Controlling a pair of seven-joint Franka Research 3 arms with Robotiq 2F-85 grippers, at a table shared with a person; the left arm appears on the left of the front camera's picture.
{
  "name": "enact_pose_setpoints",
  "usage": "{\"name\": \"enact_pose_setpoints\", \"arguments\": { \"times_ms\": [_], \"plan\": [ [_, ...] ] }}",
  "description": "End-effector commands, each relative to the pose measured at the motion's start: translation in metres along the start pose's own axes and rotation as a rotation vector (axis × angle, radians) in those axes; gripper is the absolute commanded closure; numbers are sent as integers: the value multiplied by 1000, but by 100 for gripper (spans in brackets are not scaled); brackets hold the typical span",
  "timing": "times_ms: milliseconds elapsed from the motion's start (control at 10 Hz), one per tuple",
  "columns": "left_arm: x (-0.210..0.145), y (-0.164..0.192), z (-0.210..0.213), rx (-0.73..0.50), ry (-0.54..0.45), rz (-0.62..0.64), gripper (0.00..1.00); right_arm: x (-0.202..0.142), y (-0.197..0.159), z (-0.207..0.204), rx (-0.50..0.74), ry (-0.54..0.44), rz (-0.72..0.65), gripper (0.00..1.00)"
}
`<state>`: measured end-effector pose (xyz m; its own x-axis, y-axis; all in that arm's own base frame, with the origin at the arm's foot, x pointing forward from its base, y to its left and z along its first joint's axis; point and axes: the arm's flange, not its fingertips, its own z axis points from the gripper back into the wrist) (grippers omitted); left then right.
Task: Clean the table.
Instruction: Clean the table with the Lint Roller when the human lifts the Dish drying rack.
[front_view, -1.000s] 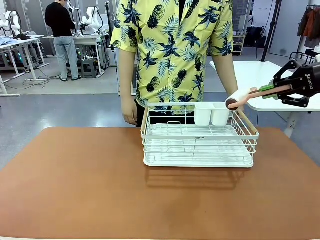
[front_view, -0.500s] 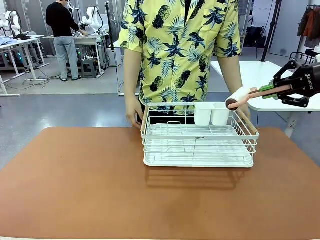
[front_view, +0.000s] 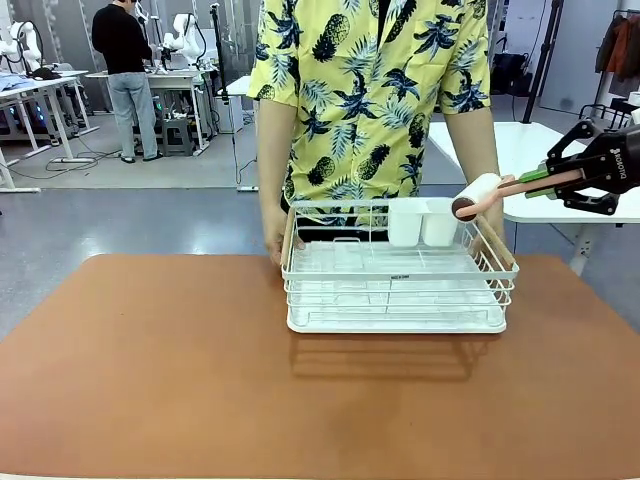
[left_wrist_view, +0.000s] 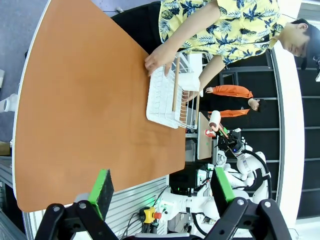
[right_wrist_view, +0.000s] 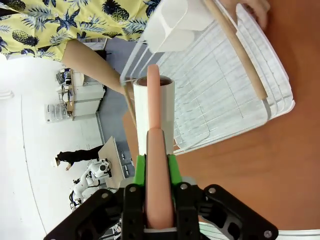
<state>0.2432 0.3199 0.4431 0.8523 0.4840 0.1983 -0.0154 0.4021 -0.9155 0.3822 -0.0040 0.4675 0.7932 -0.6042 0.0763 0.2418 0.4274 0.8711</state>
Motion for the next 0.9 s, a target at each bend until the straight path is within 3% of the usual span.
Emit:
{"name": "enact_pose_setpoints", "arguments": {
  "times_ms": [0,800],
  "plan": [
    [1,1,4,-23,-5,-24,0,-2,2,-1,-1,4,8,99],
    [1,1,4,-23,-5,-24,0,-2,2,-1,-1,4,8,99]
  ]
}}
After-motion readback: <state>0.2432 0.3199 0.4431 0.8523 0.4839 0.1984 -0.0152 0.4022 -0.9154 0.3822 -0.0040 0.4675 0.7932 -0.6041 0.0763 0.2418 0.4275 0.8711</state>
